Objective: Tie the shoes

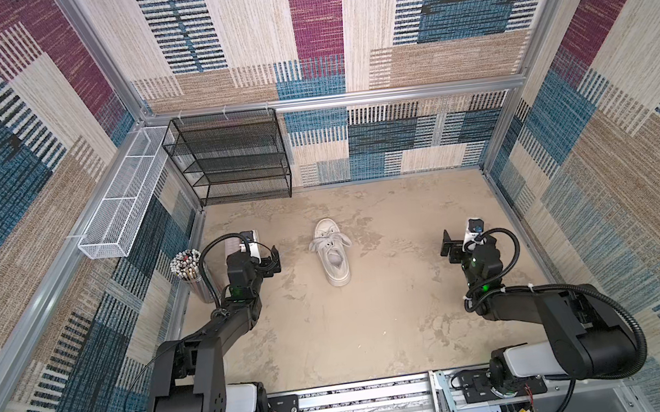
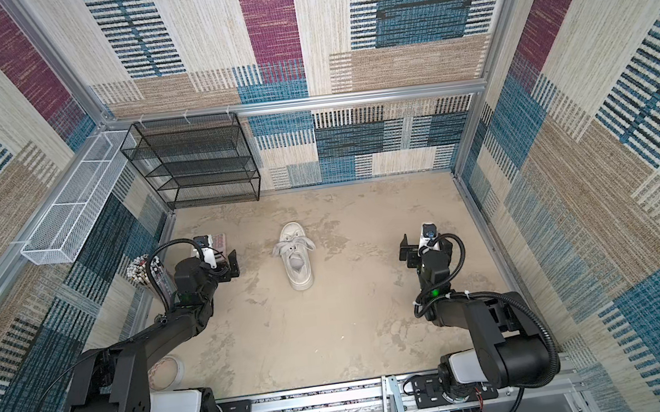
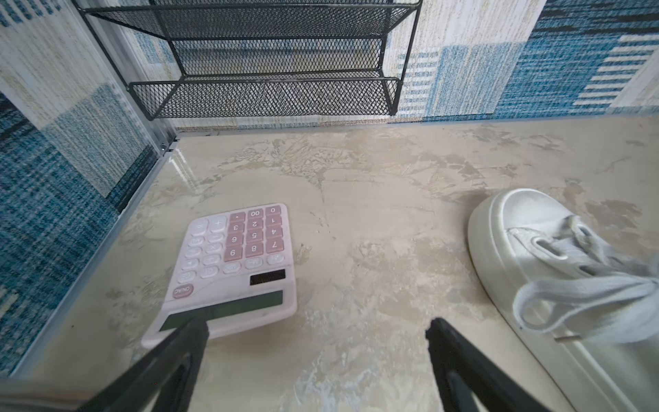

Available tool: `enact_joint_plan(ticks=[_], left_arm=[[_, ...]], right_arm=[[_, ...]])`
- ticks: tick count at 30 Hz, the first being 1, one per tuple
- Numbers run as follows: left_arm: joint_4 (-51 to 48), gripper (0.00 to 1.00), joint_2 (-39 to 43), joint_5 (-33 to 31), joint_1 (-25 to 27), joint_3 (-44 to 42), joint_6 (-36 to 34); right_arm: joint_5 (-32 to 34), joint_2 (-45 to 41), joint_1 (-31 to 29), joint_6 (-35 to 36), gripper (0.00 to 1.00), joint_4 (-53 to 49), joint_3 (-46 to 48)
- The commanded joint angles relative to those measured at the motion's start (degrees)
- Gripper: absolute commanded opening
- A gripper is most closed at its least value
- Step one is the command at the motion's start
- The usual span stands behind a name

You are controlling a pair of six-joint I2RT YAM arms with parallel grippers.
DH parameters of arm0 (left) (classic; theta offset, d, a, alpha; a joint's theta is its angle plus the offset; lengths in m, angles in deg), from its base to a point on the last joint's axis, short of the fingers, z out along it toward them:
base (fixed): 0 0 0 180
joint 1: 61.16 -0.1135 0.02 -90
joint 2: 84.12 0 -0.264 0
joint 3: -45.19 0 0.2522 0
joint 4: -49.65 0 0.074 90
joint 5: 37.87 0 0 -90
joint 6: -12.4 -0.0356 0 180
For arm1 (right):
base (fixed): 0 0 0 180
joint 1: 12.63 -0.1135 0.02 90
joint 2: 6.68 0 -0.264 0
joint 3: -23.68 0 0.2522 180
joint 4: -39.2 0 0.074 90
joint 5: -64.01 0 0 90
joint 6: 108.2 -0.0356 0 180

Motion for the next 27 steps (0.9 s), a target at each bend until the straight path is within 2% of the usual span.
enact_joint_plan(ticks=[1, 4, 5, 9, 10, 12, 14, 16, 18, 22, 27], left_arm=[[4.73, 0.99, 0.93, -3.33, -0.29, -0.95, -1.98], [-3.56, 0.99, 3.64, -2.56, -0.56, -0.81, -1.54], [-1.97, 0.99, 3.57, -1.18, -0.75, -1.46, -1.86], [-4.06, 0.99, 3.42, 3.1, -1.01, -2.57, -1.57], [-1.65, 0.99, 2.4, 5.03, -1.09, -4.12, -1.77], [11.53, 0.99, -1.34, 6.94, -1.12, -8.28, -3.79], [19.73, 0.99, -6.39, 4.68, -1.4, -10.47, -2.63], [24.52, 0.99, -9.91, 5.12, -1.47, -11.14, -2.94], [15.9, 0.99, -8.32, 4.66, -1.56, -8.34, -2.49], [8.93, 0.99, -10.03, 5.69, -3.65, -3.22, 0.05], [9.0, 0.99, -10.22, 5.94, -4.41, -3.09, 0.77]], right_arm=[[-1.08, 2.33, 0.08, 0.86, 1.0, 16.46, 3.09], [-2.03, 5.35, 0.06, 1.17, 1.0, 21.63, 4.3], [-2.29, 4.61, 0.14, 0.71, 1.0, 20.0, 4.12], [-2.96, 5.29, 0.44, 0.63, 1.0, 25.2, 6.65], [-3.55, 6.04, 0.47, 0.68, 1.0, 26.86, 7.24], [-4.85, 10.46, 0.46, 2.25, 1.0, 33.61, 8.02], [-5.18, 7.83, 0.61, 1.1, 1.0, 24.63, 5.7], [-5.38, 9.55, 0.97, 1.31, 1.0, 26.71, 5.01], [-7.62, 8.88, 2.63, -0.24, 1.0, 20.76, 2.89], [-9.09, 8.55, 3.78, -1.12, 1.0, 19.12, 2.1], [-9.1, 8.63, 3.75, -1.14, 1.0, 19.1, 2.07]])
